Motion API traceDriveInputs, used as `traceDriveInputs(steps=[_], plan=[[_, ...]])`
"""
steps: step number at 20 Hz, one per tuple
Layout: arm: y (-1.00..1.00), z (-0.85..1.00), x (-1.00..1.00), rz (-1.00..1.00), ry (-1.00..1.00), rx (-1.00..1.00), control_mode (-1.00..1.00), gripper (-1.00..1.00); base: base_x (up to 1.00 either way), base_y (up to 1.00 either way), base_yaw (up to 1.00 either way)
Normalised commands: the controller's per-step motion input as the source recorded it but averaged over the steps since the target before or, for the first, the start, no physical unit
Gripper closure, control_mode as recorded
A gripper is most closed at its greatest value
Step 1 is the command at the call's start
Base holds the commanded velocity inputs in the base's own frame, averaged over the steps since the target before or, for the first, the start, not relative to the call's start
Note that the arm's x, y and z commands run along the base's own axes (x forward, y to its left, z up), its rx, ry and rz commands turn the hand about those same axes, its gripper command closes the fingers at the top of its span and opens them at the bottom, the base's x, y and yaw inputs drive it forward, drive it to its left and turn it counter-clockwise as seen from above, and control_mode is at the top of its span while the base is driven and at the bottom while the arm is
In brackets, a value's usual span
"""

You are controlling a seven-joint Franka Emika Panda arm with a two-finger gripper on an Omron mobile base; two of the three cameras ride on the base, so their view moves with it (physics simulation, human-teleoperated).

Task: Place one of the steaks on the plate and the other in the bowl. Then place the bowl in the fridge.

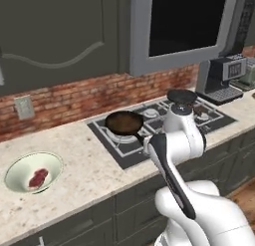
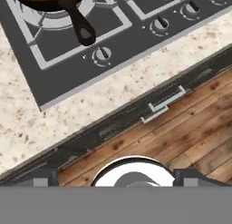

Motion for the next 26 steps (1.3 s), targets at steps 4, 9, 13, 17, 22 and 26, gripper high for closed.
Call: traceDriveInputs(steps=[4,9,13,17,22,26], plan=[[0.0,0.0,0.0,0.0,0.0,0.0,1.0,-1.0,-0.4,-0.06,-0.63],[0.0,0.0,0.0,0.0,0.0,0.0,1.0,-1.0,-0.17,-0.05,-0.76],[0.0,0.0,0.0,0.0,0.0,0.0,1.0,-1.0,0.01,-0.04,-0.92],[0.0,0.0,0.0,0.0,0.0,0.0,1.0,-1.0,0.01,-0.39,-0.85],[0.0,0.0,0.0,0.0,0.0,0.0,1.0,-1.0,0.0,-0.02,-0.37],[0.0,0.0,0.0,0.0,0.0,0.0,1.0,-1.0,0.0,0.01,-0.13]])
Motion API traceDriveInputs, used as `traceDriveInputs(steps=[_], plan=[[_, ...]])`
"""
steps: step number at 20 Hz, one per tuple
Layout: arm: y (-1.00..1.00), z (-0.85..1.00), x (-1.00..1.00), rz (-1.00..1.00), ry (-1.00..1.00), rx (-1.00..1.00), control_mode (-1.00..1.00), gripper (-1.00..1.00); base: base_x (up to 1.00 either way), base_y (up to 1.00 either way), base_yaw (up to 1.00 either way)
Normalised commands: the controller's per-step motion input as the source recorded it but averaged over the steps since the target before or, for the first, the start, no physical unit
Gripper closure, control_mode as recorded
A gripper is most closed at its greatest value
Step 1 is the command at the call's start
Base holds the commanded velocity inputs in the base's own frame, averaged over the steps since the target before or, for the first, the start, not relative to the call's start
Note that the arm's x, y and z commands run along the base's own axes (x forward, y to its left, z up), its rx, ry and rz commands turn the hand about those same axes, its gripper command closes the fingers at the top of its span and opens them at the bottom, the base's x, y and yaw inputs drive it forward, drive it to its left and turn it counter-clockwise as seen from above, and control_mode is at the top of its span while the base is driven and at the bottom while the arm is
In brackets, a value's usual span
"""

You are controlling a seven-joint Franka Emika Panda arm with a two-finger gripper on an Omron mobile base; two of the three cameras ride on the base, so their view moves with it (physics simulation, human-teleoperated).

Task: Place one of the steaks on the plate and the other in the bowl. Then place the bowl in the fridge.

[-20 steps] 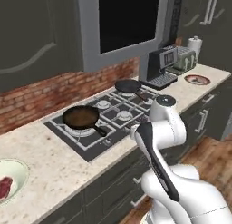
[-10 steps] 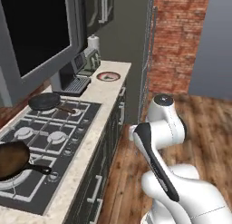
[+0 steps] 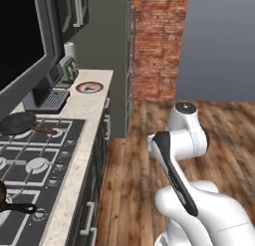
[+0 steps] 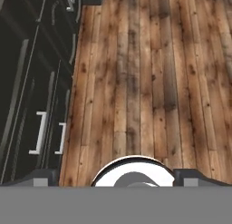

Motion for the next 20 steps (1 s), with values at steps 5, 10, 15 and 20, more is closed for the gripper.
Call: traceDriveInputs(steps=[5,10,15,20], plan=[[0.0,0.0,0.0,0.0,0.0,0.0,1.0,-1.0,0.11,-0.37,-0.02],[0.0,0.0,0.0,0.0,0.0,0.0,1.0,-1.0,0.76,-1.0,0.02],[0.0,0.0,0.0,0.0,0.0,0.0,1.0,-1.0,0.74,-0.9,0.18],[0.0,0.0,0.0,0.0,0.0,0.0,1.0,-1.0,0.58,-0.8,0.41]])
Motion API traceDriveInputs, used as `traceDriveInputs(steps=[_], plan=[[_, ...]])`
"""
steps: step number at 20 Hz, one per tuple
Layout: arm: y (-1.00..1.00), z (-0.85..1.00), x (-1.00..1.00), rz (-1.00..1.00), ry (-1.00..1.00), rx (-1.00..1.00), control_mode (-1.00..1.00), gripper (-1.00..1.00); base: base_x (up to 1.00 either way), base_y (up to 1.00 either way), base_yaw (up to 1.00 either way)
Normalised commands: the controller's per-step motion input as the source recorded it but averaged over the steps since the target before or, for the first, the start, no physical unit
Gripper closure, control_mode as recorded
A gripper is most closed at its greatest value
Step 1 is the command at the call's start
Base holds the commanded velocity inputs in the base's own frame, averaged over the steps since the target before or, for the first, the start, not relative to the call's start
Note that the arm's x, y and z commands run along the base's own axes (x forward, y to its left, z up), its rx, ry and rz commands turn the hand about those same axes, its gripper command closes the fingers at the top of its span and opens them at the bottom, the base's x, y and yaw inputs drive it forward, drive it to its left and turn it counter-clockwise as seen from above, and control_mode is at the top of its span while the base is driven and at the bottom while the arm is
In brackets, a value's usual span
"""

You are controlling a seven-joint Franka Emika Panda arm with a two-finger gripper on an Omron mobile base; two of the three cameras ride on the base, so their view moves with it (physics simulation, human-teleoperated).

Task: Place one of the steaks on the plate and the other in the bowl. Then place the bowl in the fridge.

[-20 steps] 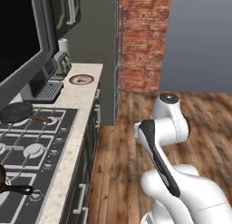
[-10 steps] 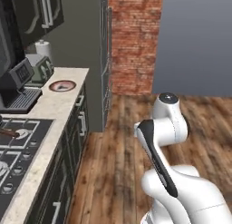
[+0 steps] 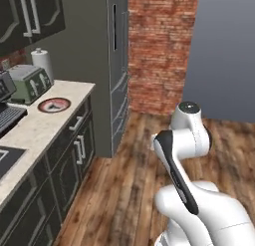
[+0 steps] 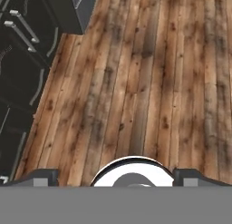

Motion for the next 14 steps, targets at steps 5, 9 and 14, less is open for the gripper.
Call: traceDriveInputs(steps=[5,9,14], plan=[[0.0,0.0,0.0,0.0,0.0,0.0,1.0,-1.0,0.44,-0.96,0.5],[0.0,0.0,0.0,0.0,0.0,0.0,1.0,-1.0,0.39,-1.0,0.55],[0.0,0.0,0.0,0.0,0.0,0.0,1.0,-1.0,0.21,-0.97,0.61]])
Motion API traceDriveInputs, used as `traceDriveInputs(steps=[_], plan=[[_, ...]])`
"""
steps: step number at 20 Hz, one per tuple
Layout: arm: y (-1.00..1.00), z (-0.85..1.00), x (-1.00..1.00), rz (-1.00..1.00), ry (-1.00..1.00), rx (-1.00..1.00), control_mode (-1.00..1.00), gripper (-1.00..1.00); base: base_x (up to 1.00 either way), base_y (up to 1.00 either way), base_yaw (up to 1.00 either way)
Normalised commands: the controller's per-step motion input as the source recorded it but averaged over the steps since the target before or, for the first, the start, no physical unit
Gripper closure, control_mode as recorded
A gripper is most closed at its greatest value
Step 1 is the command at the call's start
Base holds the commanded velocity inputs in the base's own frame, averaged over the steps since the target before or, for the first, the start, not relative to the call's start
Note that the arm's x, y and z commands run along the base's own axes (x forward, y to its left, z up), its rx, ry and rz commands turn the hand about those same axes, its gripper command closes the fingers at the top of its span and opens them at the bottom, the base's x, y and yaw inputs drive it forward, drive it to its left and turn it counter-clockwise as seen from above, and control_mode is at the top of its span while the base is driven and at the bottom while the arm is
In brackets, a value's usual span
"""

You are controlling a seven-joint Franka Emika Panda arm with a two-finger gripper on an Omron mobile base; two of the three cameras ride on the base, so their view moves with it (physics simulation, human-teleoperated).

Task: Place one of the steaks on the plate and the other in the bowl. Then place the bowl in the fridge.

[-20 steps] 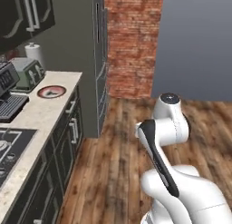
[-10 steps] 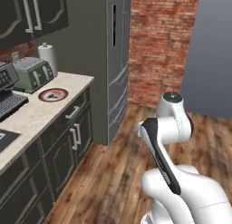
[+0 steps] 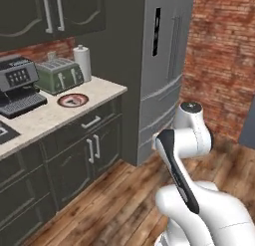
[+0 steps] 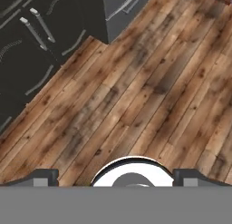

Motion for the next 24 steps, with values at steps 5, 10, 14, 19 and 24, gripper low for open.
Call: traceDriveInputs(steps=[5,10,14,19,24], plan=[[0.0,0.0,0.0,0.0,0.0,0.0,1.0,-1.0,0.0,-0.57,0.73],[0.0,0.0,0.0,0.0,0.0,0.0,1.0,-1.0,-0.19,-0.84,0.56],[0.0,0.0,0.0,0.0,0.0,0.0,1.0,-1.0,-0.02,-1.0,0.37],[0.0,0.0,0.0,0.0,0.0,0.0,1.0,-1.0,-0.09,-1.0,0.29],[0.0,0.0,0.0,0.0,0.0,0.0,1.0,-1.0,-0.08,-1.0,0.26]])
